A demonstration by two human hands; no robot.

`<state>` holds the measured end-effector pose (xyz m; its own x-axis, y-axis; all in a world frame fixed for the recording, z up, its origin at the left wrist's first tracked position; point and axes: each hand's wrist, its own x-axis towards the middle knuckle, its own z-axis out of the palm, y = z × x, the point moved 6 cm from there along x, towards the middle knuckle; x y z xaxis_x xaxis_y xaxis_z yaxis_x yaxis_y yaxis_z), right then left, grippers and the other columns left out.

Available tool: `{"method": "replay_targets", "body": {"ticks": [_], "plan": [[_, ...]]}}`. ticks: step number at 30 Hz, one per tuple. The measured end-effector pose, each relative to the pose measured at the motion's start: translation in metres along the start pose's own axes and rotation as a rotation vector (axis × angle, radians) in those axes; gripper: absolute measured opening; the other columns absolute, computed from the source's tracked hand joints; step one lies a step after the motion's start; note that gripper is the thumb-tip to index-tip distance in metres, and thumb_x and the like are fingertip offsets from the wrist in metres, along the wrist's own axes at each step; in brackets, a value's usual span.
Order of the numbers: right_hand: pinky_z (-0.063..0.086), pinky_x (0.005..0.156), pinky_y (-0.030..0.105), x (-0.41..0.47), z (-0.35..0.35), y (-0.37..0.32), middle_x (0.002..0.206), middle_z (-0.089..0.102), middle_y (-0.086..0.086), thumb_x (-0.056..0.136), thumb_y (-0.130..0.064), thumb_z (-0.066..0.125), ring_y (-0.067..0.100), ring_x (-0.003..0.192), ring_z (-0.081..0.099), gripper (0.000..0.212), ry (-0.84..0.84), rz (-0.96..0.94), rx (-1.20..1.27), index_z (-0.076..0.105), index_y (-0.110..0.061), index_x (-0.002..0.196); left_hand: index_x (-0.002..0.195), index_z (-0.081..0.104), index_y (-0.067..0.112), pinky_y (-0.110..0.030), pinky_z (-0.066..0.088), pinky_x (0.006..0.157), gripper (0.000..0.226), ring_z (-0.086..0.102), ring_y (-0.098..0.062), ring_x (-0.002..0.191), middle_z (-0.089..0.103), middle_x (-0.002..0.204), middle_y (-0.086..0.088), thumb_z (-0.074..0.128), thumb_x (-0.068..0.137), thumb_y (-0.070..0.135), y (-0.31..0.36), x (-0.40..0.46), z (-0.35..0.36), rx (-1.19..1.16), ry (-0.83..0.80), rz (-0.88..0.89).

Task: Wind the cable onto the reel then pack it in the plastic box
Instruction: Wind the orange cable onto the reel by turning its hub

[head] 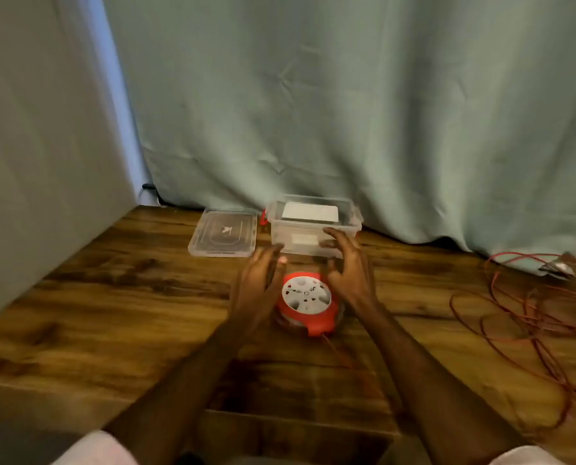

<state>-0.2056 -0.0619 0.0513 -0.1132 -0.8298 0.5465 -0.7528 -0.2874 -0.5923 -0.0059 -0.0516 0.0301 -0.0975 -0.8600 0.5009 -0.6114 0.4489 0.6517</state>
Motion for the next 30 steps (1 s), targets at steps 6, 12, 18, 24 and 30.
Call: {"method": "replay_targets", "body": {"ticks": [6,12,18,24,30], "plan": [[0.063,0.093,0.047,0.007,0.028,0.025,0.113,0.076,-0.016,0.071,-0.006,0.083,0.013,0.116,0.068,0.079,-0.668,-0.011,-0.136,0.060,-0.035,0.141,0.143,0.055,0.023,-0.029,0.042,0.097,0.049,0.054,-0.021,0.124,0.052,0.144,-0.004,0.040,0.104,0.048,-0.051,-0.028,0.027,0.125,-0.108,-0.200],[0.049,0.107,0.040,0.018,0.030,0.014,0.142,0.063,-0.015,0.074,-0.010,0.086,0.019,0.134,0.052,0.079,-0.814,-0.130,-0.178,0.060,-0.019,0.148,0.137,0.061,0.022,-0.038,0.049,0.096,0.057,0.065,-0.023,0.111,0.069,0.127,-0.006,0.035,0.102,0.059,-0.060,-0.010,0.038,0.248,-0.111,-0.184],[0.048,0.097,0.034,0.017,0.043,0.018,0.138,0.070,-0.008,0.072,0.004,0.084,0.017,0.133,0.048,0.097,-0.937,-0.098,-0.157,0.047,-0.023,0.157,0.089,0.078,0.022,-0.024,0.040,0.061,0.069,0.064,-0.011,0.059,0.073,0.068,0.002,0.035,0.089,0.076,-0.067,0.009,0.034,0.185,-0.114,-0.287],[0.053,0.105,0.035,0.014,0.042,0.018,0.123,0.075,-0.012,0.071,0.002,0.089,0.014,0.138,0.052,0.106,-0.979,-0.028,-0.036,0.037,-0.033,0.157,0.090,0.078,0.021,-0.027,0.041,0.064,0.074,0.064,-0.014,0.062,0.071,0.067,0.003,0.034,0.088,0.080,-0.069,0.011,0.037,0.188,-0.132,-0.250],[0.055,0.088,0.028,0.006,0.043,0.012,0.115,0.075,-0.011,0.067,-0.018,0.098,0.010,0.114,0.065,0.096,-0.871,-0.117,-0.029,0.044,-0.027,0.146,0.103,0.074,0.022,-0.031,0.034,0.074,0.043,0.057,-0.015,0.078,0.074,0.091,0.000,0.050,0.097,0.056,-0.066,0.011,0.035,0.236,-0.147,-0.248]]}}
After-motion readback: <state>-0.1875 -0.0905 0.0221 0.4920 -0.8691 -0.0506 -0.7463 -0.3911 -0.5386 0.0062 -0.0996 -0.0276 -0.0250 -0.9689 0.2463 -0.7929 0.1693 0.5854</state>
